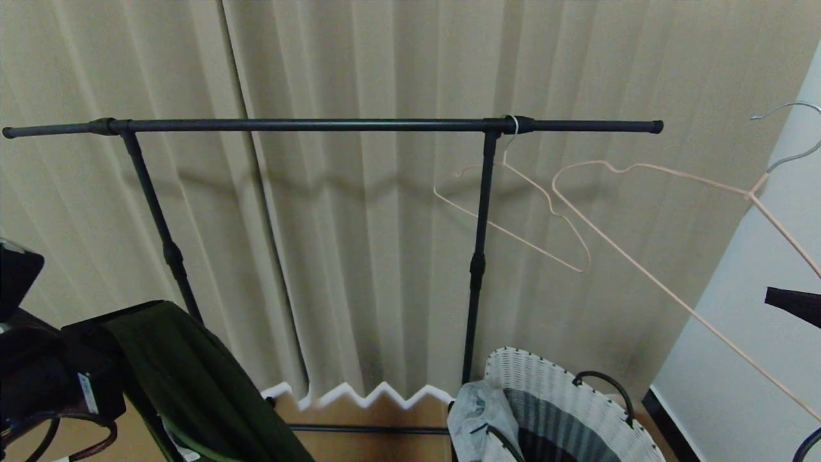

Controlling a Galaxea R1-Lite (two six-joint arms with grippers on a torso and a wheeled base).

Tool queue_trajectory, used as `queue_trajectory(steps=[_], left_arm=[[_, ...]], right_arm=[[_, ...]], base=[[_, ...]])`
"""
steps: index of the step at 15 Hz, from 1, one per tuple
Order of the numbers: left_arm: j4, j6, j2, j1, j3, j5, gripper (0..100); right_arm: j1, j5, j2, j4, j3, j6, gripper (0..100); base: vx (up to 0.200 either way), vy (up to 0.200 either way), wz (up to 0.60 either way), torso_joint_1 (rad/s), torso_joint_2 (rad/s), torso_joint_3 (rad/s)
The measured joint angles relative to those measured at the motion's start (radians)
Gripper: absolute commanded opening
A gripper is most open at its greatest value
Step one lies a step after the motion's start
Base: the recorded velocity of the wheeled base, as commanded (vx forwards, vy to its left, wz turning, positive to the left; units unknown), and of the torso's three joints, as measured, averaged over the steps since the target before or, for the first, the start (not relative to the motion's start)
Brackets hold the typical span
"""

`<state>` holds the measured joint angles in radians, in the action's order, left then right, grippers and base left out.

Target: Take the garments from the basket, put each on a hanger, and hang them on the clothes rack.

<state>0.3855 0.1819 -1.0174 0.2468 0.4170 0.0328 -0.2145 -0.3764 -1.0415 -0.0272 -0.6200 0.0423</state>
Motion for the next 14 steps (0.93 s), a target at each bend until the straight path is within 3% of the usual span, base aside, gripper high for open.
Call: queue_trajectory(steps=[11,14], left_arm=[[0.001,0.003,-0.007,-0.001,0.015,0.000,0],[0.000,0.002,-0.009,-0.001,0.014,-0.001,0]], right_arm=[[0.036,-0.007,0.008,0.002,0.029,0.000,0],[0.057,-0.007,0.009,0.001,0.044,0.001,0]], base=[[0.000,0.200,0.00,0.001,0.00,0.003],[0.000,0.000,0.00,0.000,0.00,0.000]])
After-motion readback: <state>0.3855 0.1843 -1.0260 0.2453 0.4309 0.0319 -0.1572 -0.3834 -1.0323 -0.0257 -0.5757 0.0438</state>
